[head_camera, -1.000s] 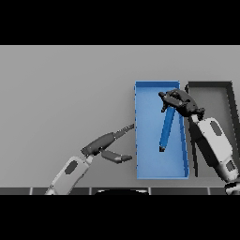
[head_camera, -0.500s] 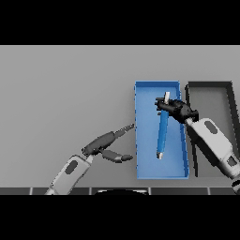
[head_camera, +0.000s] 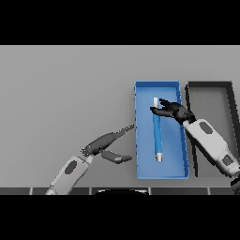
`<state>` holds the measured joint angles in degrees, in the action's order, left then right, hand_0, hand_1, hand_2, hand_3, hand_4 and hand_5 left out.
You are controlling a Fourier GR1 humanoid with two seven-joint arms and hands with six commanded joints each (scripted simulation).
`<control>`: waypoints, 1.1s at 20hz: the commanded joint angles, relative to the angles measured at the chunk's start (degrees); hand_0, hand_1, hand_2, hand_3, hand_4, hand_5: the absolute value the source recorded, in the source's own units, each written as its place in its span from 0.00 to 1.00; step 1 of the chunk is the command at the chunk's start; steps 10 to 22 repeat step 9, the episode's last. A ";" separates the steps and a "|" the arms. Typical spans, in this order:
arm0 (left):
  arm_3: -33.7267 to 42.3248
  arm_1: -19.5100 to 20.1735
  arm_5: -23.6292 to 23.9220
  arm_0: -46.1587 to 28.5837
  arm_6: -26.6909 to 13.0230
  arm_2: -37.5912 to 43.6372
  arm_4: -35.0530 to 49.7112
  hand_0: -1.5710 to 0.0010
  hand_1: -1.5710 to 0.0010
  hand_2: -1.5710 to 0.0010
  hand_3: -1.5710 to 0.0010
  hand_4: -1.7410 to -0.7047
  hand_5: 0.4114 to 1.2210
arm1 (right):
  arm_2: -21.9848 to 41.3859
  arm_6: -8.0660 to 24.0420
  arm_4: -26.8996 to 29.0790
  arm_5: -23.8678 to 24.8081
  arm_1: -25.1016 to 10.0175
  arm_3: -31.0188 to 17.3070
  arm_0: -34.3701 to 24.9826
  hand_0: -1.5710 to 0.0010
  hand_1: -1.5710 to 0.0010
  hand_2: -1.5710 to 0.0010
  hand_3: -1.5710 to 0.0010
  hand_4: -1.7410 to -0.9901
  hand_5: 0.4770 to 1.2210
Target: Pick up the blue pipe and place it into the blue bin.
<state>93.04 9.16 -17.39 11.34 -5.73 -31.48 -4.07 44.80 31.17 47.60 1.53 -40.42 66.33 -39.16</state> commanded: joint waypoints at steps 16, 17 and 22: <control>-1.91 -1.63 0.20 1.34 -0.98 0.37 0.53 1.00 1.00 1.00 1.00 0.79 0.07 | -0.38 -0.45 0.60 -2.05 -0.38 -0.62 -0.33 0.99 0.99 0.99 1.00 0.82 0.27; -1.91 -1.63 0.20 1.34 -0.98 0.37 0.53 1.00 1.00 1.00 1.00 0.79 0.07 | -0.38 -0.45 0.60 -2.05 -0.38 -0.62 -0.33 0.99 0.99 0.99 1.00 0.82 0.27; -1.91 -1.63 0.20 1.34 -0.98 0.37 0.53 1.00 1.00 1.00 1.00 0.79 0.07 | -0.38 -0.45 0.60 -2.05 -0.38 -0.62 -0.33 0.99 0.99 0.99 1.00 0.82 0.27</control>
